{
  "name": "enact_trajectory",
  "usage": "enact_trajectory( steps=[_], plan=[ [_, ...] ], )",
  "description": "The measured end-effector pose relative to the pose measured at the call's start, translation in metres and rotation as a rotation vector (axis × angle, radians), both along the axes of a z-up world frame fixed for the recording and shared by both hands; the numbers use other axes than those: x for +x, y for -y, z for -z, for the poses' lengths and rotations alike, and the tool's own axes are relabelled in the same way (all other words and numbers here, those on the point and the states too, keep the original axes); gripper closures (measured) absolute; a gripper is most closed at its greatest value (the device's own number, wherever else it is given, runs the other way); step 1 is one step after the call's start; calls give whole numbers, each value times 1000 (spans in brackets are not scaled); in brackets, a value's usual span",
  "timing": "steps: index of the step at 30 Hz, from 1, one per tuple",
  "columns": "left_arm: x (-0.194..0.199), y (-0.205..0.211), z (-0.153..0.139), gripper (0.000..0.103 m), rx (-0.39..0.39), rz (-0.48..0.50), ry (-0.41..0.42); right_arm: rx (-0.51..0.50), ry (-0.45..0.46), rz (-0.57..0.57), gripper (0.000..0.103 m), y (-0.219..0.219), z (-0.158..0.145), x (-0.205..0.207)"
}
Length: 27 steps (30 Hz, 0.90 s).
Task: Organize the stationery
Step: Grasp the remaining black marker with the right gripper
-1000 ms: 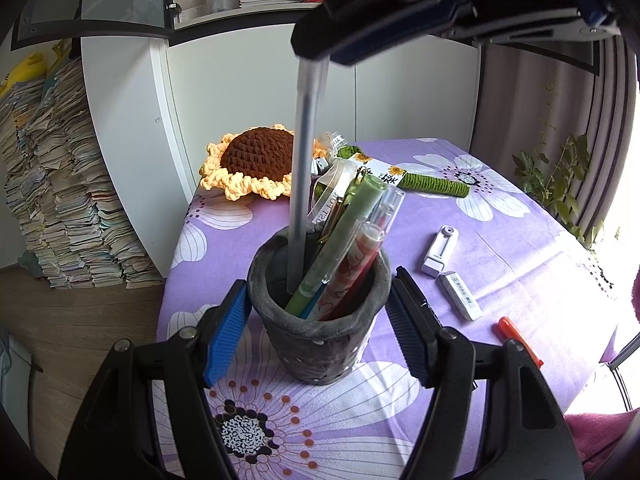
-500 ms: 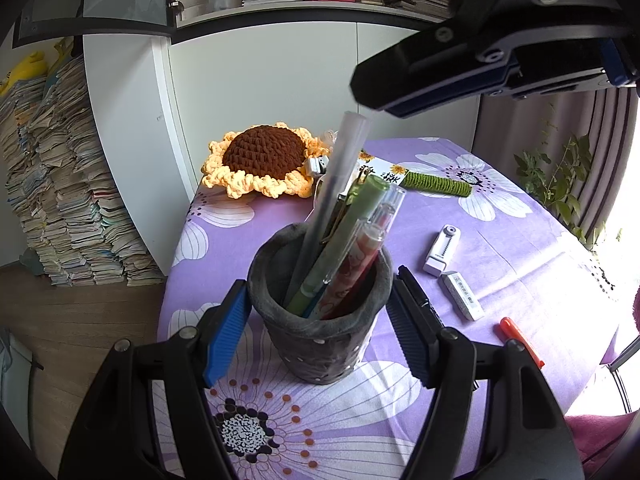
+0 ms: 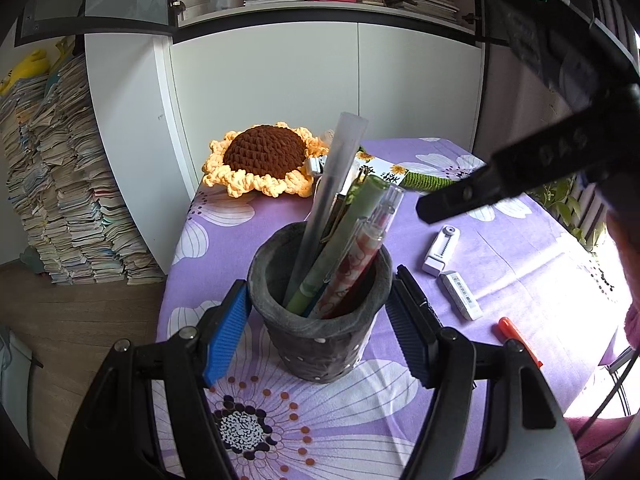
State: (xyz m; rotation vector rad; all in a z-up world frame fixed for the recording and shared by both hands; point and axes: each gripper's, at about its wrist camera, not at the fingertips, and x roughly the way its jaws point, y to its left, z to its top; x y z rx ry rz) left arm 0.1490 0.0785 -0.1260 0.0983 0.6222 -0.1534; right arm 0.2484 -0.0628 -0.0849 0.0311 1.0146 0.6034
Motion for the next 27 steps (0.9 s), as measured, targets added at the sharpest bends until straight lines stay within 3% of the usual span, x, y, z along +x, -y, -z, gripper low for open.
enact_trajectory(
  steps=[7, 14, 22, 24, 25, 27],
  plan=[
    [0, 0, 0, 35, -1, 0, -1, -96, -138, 23, 67, -6, 60, 20],
    [1, 0, 0, 34, -8, -2, -1, -131, -186, 44, 67, -14, 82, 29],
    [0, 2, 1, 34, -9, -1, -1, -211, -126, 19, 67, -30, 89, 24],
    [0, 2, 1, 34, -10, -1, 0, -239, -97, 20, 74, -32, 89, 22],
    [1, 2, 1, 34, -11, -2, 0, -261, -79, 24, 82, -33, 89, 21],
    [1, 2, 1, 34, -11, -2, 0, -274, -65, 28, 85, -33, 89, 19]
  ],
)
